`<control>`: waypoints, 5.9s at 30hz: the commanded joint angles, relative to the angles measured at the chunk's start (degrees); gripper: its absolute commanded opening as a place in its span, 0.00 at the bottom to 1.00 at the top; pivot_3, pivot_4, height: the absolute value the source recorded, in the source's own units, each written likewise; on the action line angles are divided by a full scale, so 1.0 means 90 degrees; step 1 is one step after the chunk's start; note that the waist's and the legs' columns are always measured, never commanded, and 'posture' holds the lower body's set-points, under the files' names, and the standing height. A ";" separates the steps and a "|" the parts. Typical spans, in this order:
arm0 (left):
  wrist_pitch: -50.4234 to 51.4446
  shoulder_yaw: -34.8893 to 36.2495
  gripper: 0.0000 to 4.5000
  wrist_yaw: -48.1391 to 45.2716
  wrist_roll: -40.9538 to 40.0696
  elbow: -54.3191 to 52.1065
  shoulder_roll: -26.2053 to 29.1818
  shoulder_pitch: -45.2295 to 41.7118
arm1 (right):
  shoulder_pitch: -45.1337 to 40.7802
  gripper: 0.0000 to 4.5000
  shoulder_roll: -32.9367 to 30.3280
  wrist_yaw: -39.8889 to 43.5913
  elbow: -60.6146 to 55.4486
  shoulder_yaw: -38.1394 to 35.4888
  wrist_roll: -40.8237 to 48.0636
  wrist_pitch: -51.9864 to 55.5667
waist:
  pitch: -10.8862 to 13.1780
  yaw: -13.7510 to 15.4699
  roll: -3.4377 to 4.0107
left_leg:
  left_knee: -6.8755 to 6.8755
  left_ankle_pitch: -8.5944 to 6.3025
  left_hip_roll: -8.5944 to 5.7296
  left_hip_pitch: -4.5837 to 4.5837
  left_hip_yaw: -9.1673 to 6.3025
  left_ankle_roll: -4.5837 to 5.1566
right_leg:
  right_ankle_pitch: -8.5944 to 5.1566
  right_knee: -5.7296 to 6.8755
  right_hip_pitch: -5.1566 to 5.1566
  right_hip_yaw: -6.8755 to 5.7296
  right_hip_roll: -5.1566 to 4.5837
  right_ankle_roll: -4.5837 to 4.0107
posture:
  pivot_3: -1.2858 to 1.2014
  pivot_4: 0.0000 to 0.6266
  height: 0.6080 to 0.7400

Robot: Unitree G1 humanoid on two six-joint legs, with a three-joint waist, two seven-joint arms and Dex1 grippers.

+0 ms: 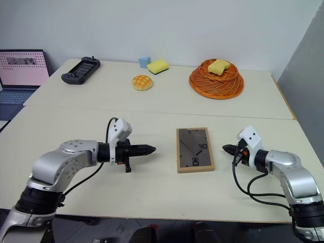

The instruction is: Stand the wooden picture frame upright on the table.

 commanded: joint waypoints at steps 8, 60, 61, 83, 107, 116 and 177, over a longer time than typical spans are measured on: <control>-0.0550 -0.0459 0.01 -0.0478 0.0743 0.1768 -0.0732 -0.1111 | 0.0339 0.00 0.0179 -0.0451 -0.0569 -0.0254 0.0067 0.0041 | -0.0001 0.0031 0.0001 | 0.0000 0.0000 -0.0002 -0.0001 0.0000 0.0000 | 0.0000 0.0001 0.0000 0.0001 0.0001 0.0000 | 0.52 0.24 1.00; 0.4387 0.0482 0.79 0.8894 -0.8887 0.4590 -0.1190 -0.2822 | 0.0905 0.00 0.0293 -0.0748 -0.1374 -0.0061 0.0027 0.0393 | -0.0012 0.0049 0.0023 | 0.0052 -0.0001 -0.0076 -0.0010 -0.0119 -0.0002 | -0.0040 0.0097 0.0000 -0.0020 -0.0017 -0.0005 | 0.52 0.24 1.00; 0.4338 0.0490 0.79 0.9016 -0.8912 0.4504 -0.1319 -0.2695 | 0.0877 0.00 0.0315 -0.0774 -0.1371 -0.0043 0.0010 0.0396 | -0.0012 0.0049 0.0023 | 0.0052 -0.0001 -0.0076 -0.0011 -0.0118 -0.0002 | -0.0040 0.0097 0.0000 -0.0019 -0.0017 -0.0005 | 0.52 0.24 1.00; 0.4002 0.1088 1.00 1.0480 -0.9397 0.3079 -0.2493 -0.1541 | 0.0200 0.00 0.0714 -0.1257 -0.0803 0.0242 -0.0529 0.0116 | -0.0023 0.0144 0.0029 | 0.0055 0.0011 -0.0089 -0.0009 -0.0116 -0.0024 | -0.0042 0.0094 0.0007 0.0006 -0.0021 0.0000 | 0.52 0.24 1.00; 0.3994 0.0936 1.00 1.0247 -0.9397 0.3285 -0.2219 -0.1710 | 0.0270 0.00 0.1313 -0.1320 -0.0574 0.0907 -0.0925 -0.0040 | -0.0023 0.0120 0.0030 | 0.0053 0.0011 -0.0087 -0.0008 -0.0116 -0.0025 | -0.0045 0.0093 0.0005 0.0008 -0.0021 0.0004 | 0.52 0.24 1.00; 0.3934 0.0961 1.00 1.0248 -0.9397 0.3309 -0.2226 -0.1742 | -0.0081 0.00 0.1788 -0.1498 -0.0888 0.1090 -0.0922 0.0326 | -0.0023 0.0123 0.0029 | 0.0051 0.0011 -0.0087 -0.0009 -0.0116 -0.0026 | -0.0045 0.0092 0.0003 0.0007 -0.0020 0.0004 | 0.52 0.24 1.00; 0.2899 0.1155 0.28 0.6103 -0.5925 0.2982 -0.1157 -0.2971 | 0.0259 0.00 0.0703 -0.0982 -0.0198 0.0383 -0.0936 -0.0138 | -0.0008 0.0135 0.0020 | 0.0031 0.0010 -0.0089 -0.0015 -0.0114 -0.0028 | -0.0047 0.0062 -0.0003 0.0004 -0.0019 0.0007 | 0.52 0.24 1.00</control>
